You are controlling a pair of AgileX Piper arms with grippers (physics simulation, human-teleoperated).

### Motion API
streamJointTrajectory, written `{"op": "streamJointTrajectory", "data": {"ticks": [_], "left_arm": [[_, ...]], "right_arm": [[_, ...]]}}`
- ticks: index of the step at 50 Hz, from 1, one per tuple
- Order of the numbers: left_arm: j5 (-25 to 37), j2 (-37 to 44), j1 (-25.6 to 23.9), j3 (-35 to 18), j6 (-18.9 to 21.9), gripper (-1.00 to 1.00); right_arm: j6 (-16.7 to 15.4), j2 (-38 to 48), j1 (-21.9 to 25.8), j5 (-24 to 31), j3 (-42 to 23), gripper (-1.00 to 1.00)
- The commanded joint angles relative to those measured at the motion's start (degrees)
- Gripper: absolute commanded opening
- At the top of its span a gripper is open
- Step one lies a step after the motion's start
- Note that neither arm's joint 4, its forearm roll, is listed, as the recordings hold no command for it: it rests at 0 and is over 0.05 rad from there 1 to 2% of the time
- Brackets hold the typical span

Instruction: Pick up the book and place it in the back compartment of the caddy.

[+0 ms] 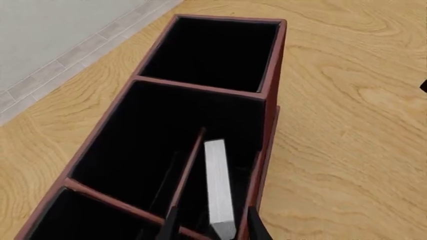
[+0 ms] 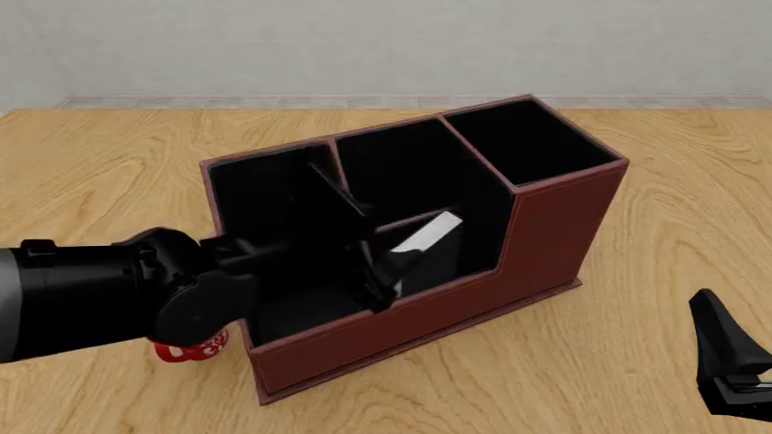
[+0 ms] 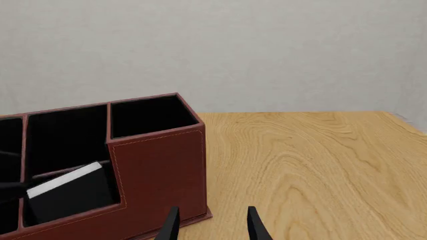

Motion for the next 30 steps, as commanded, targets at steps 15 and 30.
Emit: {"op": "streamJointTrajectory", "data": {"ticks": [15,30], "left_arm": [[0.05,-7.22,1.01,4.90,-0.17,1.00],[0.66,-15.07,3.23,9.59,0.56,1.00]], "right_arm": [[0.01,0.00,0.01,0.00,0.00,1.00],[-0.01,0.00,0.01,0.00,0.00,1.00]]}}
